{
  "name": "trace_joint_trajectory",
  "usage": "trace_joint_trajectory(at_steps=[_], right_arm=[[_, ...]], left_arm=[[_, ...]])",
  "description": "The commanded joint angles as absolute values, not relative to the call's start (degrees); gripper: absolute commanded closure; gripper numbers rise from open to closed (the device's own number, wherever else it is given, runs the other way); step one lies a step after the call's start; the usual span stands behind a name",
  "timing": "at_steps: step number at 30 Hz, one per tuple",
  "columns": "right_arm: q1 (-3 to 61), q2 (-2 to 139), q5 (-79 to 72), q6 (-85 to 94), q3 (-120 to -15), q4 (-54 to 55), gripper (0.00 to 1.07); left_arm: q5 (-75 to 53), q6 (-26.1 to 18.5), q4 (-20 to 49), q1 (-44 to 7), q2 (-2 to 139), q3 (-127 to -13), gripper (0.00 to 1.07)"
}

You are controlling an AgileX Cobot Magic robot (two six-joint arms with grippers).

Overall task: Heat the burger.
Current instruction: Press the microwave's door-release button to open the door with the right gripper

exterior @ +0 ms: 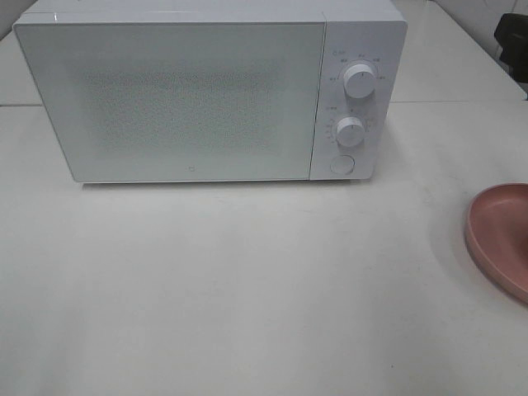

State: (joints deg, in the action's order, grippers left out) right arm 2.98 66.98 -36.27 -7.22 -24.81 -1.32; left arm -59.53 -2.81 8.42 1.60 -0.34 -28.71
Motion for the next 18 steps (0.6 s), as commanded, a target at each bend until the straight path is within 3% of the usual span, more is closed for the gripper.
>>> trace_joint_trajectory(at_steps=[1, 14, 18], right_arm=[[2.75, 69.61, -41.31, -5.04, -22.57, -1.26, 0.33], [3.38, 75.57, -55.75, 0.0, -15.7, 5.9, 0.33], [8.65, 77.64, -57.75, 4.24, -13.92, 12.32, 0.33]], left_arm=[[-59.36, -2.86, 8.48, 1.43, -1.43, -28.53, 0.04], [-59.36, -2.86, 8.48, 1.43, -1.43, -28.53, 0.04], [-59.36, -2.86, 8.48, 1.43, -1.43, -28.53, 0.04]])
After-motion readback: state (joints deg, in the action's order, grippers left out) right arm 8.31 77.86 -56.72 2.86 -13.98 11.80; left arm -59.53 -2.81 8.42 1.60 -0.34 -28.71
